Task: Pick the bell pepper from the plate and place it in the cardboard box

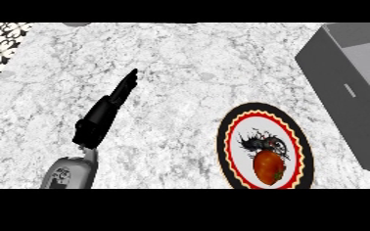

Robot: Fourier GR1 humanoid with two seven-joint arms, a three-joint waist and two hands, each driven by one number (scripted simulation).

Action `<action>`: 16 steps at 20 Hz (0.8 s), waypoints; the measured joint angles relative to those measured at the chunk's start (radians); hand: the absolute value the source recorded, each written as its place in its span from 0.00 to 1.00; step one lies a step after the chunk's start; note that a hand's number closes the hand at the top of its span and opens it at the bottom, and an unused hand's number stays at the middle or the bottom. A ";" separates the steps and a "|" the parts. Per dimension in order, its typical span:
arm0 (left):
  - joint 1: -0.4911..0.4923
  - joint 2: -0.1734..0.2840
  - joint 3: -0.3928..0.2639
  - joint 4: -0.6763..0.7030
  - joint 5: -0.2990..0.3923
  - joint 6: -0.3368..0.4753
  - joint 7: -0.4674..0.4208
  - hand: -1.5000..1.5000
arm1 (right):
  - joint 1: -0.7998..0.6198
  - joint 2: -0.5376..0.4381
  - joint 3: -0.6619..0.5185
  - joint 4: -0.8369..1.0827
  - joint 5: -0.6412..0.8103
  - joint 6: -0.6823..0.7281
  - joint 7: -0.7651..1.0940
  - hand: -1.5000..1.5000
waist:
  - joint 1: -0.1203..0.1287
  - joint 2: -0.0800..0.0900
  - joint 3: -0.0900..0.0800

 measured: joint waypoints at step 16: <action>-0.022 -0.015 0.000 -0.013 -0.009 -0.008 0.035 0.50 | -0.464 0.084 0.351 0.369 0.339 -0.227 -0.020 1.00 | 0.013 0.003 0.001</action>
